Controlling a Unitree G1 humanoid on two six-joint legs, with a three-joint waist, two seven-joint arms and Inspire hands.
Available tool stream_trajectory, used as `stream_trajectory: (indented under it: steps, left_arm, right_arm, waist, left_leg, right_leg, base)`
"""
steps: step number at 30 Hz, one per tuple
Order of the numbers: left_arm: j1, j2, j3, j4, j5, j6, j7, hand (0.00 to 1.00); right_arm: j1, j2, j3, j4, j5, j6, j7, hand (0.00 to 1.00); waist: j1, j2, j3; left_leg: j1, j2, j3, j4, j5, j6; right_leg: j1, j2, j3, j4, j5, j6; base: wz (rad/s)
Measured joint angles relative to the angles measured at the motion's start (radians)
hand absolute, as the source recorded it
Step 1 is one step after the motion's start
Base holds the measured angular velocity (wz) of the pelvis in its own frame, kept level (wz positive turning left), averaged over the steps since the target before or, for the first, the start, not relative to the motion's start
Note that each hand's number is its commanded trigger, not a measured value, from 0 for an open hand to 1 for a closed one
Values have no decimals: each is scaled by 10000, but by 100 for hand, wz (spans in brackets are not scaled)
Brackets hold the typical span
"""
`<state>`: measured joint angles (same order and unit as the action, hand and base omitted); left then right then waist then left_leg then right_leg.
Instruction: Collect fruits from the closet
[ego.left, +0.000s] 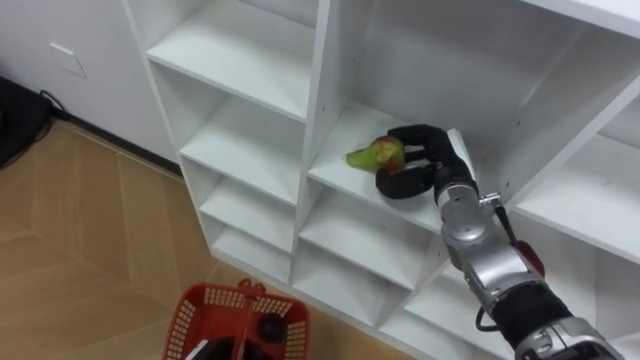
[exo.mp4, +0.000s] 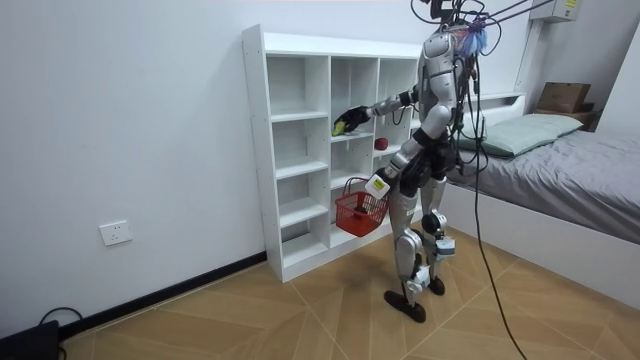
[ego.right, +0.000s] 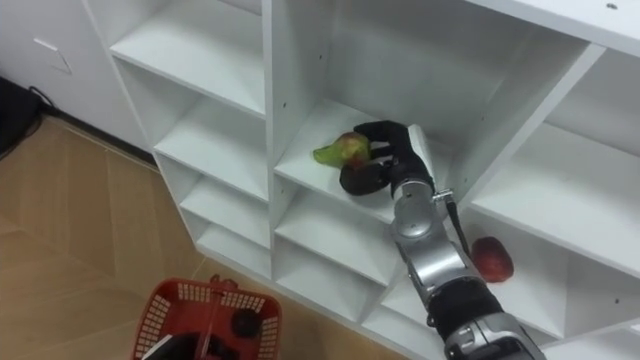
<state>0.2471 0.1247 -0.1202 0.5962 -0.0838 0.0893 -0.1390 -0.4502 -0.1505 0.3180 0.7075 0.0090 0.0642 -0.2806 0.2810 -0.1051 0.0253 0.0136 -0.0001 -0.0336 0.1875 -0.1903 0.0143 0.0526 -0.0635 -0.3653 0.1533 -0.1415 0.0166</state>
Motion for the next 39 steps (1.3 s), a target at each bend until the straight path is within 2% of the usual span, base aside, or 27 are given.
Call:
stream_trajectory:
  steps: [24,29,35,39]
  left_arm:
    - [159,9,4,-131,-223,-35,165,100]
    - [199,11,-27,-75,-222,-35,265,100]
    - [301,-82,-5,-119,-125,10,274,100]
    - [284,-197,5,-122,-109,155,292,100]
  right_arm:
    - [36,3,125,0,478,9,90,100]
    - [33,24,125,-166,337,-15,80,100]
    - [112,30,-35,-671,118,-10,108,100]
    - [683,33,-367,-1880,-248,-16,105,100]
  waist:
    - [-91,-35,-41]
    - [-333,-16,-154]
    - [-773,63,-120]
    - [-991,211,-159]
  left_leg:
    - [125,1,23,-13,1,-2]
    - [225,-10,36,-4,2,-2]
    - [431,-22,51,-41,2,0]
    - [527,-21,23,-154,0,2]
  right_leg:
    - [155,-3,-65,13,1,-1]
    - [222,-7,-65,2,0,0]
    - [429,-22,-3,-21,-10,16]
    - [528,-13,39,-14,-10,16]
  base:
    - [0]
    - [0]
    - [-1]
    - [0]
